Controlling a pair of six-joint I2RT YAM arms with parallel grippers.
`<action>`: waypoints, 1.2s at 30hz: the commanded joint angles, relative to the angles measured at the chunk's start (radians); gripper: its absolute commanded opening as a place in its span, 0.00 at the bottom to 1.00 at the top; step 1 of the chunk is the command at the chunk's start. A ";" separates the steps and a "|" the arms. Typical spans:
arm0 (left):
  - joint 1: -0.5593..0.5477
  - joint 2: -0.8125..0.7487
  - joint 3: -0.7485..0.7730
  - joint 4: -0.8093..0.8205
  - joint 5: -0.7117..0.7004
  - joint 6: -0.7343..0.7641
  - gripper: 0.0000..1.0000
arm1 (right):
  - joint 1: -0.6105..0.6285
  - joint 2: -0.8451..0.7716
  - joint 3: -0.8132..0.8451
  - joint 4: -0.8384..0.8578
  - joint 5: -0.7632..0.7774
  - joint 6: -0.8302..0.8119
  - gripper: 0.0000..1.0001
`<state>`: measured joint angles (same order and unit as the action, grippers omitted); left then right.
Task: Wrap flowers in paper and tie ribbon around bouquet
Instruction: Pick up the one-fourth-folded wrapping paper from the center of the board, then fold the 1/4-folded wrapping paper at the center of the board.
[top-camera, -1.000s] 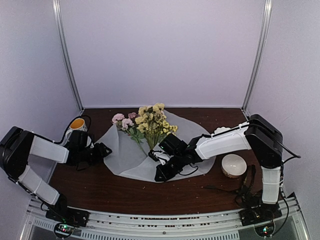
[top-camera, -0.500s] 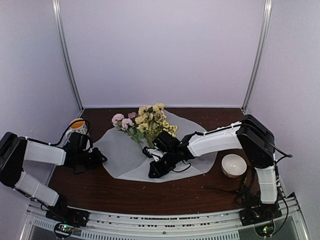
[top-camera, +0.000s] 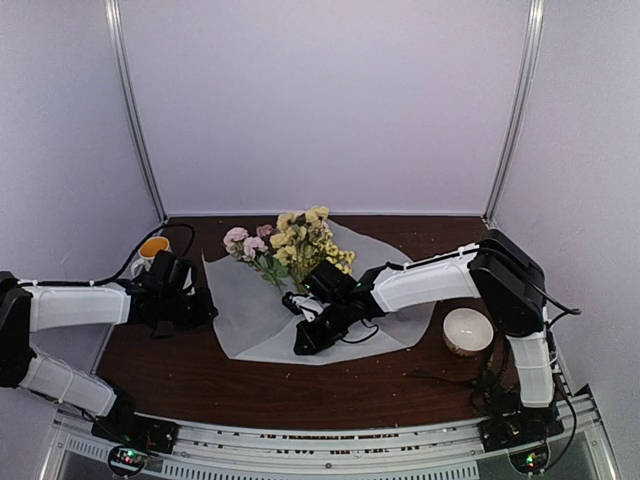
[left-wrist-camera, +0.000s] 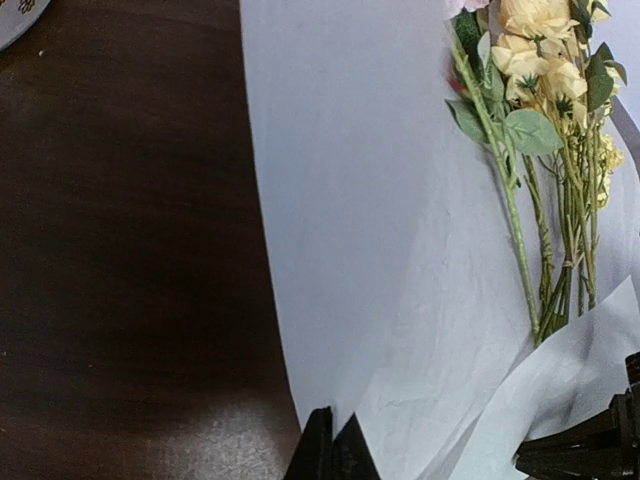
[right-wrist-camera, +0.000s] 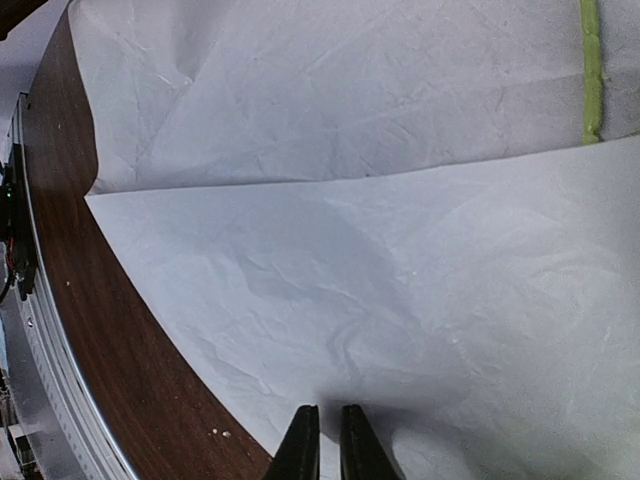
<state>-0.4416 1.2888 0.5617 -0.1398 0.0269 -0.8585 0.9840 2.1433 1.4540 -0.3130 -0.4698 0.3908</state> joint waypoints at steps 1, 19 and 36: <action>-0.029 0.017 0.074 -0.033 -0.054 0.051 0.00 | 0.000 0.017 -0.008 -0.022 0.022 -0.001 0.10; -0.125 0.260 0.495 -0.020 0.025 0.225 0.00 | -0.008 -0.094 -0.097 0.090 -0.006 0.001 0.12; -0.155 0.486 0.725 -0.071 0.003 0.242 0.00 | -0.075 -0.292 -0.319 0.196 0.099 0.081 0.21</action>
<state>-0.5842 1.7638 1.2369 -0.2115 0.0555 -0.6399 0.9489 1.9129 1.1950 -0.1368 -0.4381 0.4259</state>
